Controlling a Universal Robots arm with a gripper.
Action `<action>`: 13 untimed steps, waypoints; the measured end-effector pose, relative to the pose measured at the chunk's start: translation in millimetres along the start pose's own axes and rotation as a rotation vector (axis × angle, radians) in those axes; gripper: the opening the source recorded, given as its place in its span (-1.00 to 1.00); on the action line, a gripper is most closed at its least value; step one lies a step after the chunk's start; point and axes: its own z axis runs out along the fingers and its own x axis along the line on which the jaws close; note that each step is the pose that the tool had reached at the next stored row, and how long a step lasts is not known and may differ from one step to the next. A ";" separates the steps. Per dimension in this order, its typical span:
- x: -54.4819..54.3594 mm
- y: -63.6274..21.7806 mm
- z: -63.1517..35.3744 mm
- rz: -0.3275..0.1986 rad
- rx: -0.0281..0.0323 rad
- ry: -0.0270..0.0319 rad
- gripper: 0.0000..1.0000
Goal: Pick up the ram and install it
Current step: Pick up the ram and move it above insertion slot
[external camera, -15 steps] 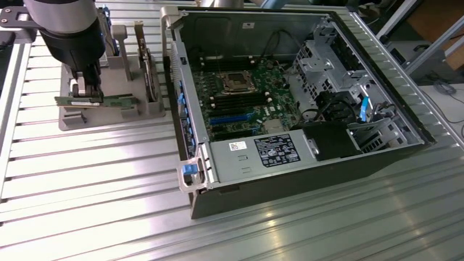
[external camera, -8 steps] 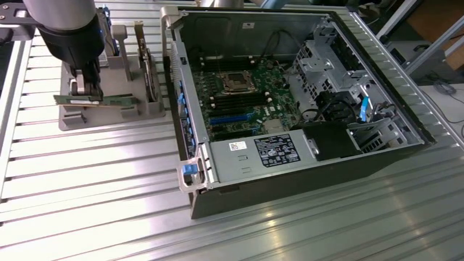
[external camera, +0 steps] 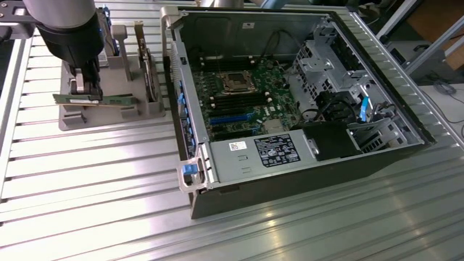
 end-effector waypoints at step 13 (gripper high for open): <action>-0.2 0.3 -7.4 0.000 0.0001 -0.0001 -0.73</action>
